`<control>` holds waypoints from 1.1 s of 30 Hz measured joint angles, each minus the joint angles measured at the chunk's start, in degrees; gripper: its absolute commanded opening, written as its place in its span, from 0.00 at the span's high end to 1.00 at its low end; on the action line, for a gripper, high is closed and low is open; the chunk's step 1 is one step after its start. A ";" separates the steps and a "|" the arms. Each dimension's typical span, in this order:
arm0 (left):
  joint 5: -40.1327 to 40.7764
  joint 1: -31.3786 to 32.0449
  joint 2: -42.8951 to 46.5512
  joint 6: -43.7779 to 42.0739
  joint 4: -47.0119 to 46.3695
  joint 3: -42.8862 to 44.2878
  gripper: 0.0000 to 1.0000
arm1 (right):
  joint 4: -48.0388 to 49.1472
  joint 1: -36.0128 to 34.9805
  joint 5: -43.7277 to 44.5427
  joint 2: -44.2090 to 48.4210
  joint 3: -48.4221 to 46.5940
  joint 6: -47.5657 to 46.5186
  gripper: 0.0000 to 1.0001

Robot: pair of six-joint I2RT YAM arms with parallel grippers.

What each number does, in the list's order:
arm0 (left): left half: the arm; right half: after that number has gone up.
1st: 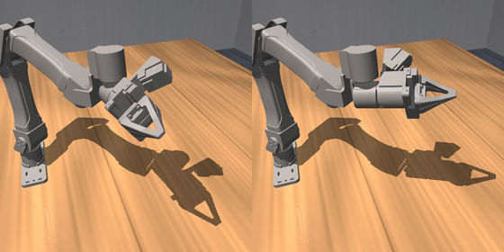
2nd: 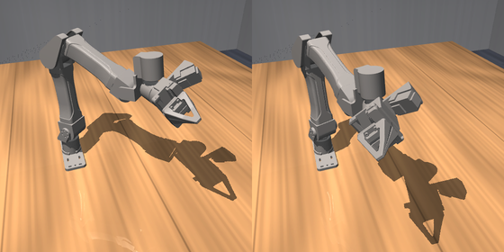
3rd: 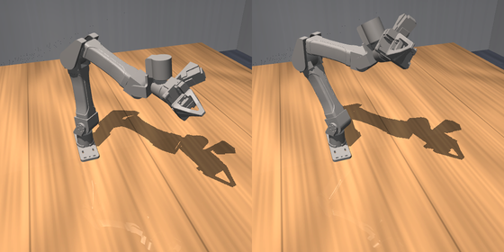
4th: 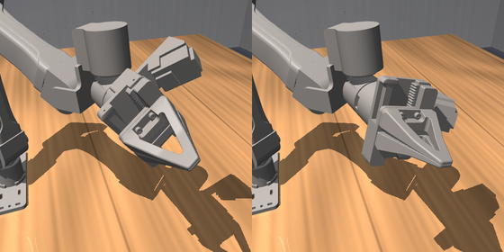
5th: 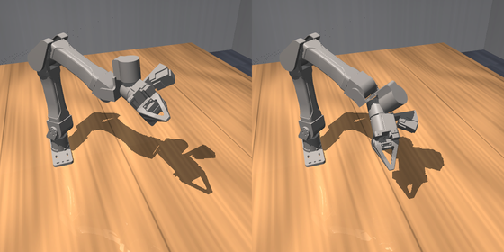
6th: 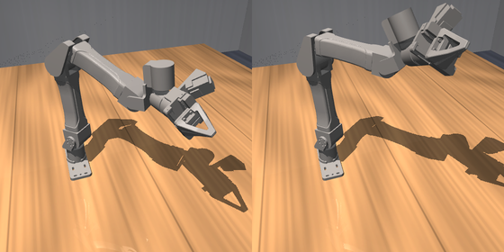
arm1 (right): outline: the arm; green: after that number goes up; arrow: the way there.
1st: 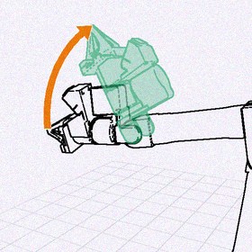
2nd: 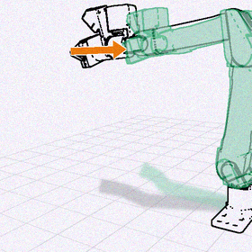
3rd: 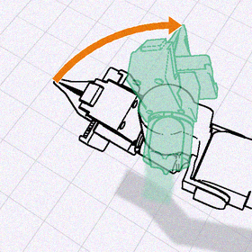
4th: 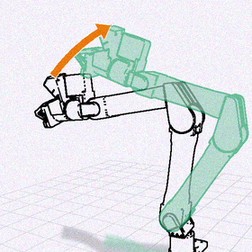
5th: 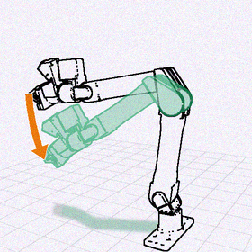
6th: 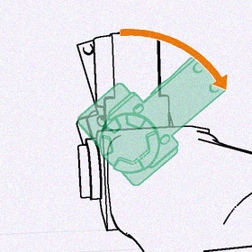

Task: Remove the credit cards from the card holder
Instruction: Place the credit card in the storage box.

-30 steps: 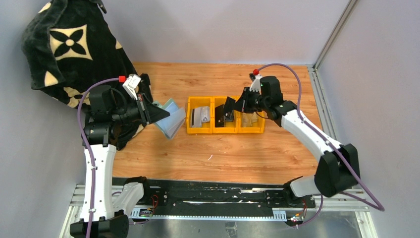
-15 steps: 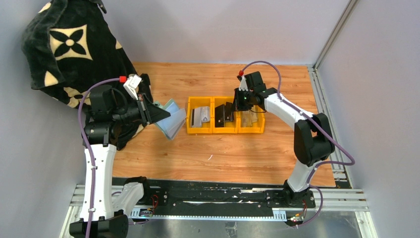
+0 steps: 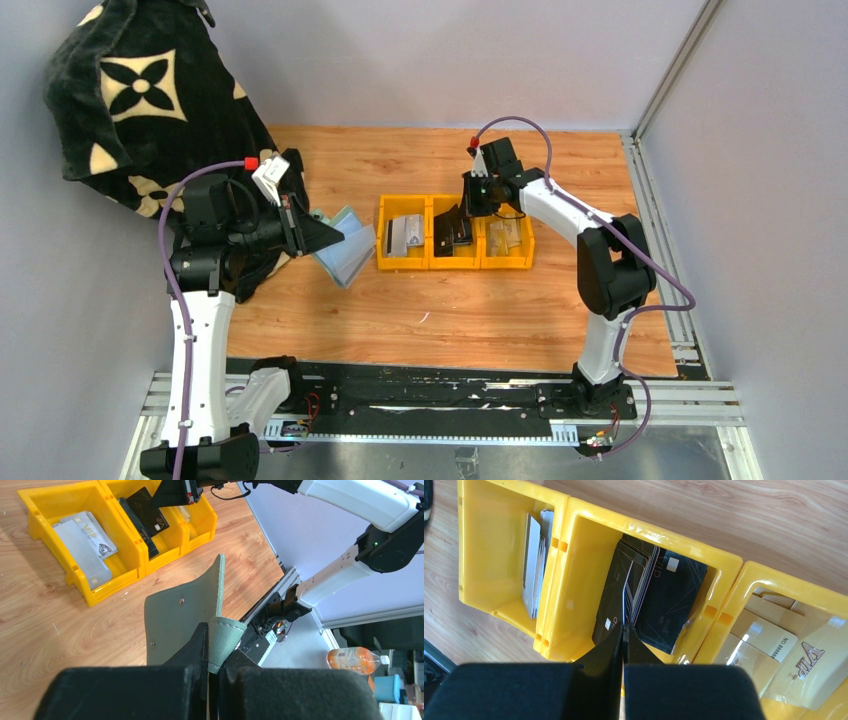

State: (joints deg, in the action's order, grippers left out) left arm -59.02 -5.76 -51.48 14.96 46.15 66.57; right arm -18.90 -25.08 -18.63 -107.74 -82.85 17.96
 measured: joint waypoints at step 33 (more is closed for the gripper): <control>-8.92 0.39 1.16 -2.97 1.81 -0.48 1.00 | 7.43 -5.49 -19.06 24.59 3.17 -3.28 0.26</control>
State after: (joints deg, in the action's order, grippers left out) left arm -67.94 -5.37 -50.33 11.99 47.97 66.08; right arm -11.46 -30.57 -37.69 -83.15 -79.68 14.68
